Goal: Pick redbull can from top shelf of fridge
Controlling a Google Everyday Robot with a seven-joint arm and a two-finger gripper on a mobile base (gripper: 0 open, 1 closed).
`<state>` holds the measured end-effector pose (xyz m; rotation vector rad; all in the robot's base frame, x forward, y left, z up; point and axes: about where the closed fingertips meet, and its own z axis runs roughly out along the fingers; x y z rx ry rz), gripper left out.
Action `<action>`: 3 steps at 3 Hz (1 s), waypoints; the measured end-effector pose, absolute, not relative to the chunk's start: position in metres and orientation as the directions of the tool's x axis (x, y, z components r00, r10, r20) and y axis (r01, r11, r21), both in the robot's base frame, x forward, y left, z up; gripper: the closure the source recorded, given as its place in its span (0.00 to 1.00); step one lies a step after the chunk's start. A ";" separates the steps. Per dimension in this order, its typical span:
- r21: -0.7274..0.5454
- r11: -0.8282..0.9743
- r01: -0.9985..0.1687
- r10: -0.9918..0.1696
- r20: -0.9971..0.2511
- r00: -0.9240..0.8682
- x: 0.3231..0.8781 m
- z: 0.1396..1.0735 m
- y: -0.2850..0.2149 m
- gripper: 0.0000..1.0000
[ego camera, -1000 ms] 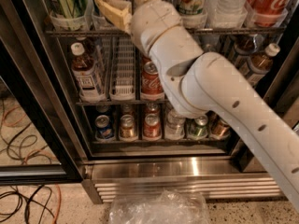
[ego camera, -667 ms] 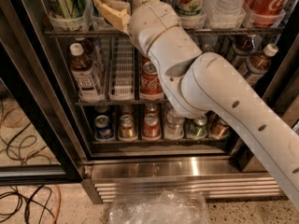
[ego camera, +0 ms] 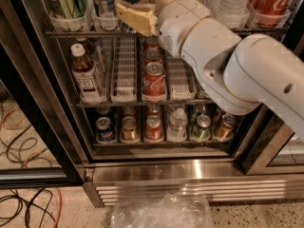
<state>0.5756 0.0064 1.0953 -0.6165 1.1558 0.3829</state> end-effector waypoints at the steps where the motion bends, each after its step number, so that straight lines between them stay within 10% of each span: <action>1: -0.317 0.736 -0.598 -0.106 -0.927 0.360 0.564 1.090 0.011 1.00; 3: -0.318 0.702 -0.637 -0.117 -0.934 0.336 0.555 1.076 0.022 1.00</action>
Offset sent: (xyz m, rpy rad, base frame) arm -0.0111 0.0050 -0.0050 -0.0853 0.0125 0.0231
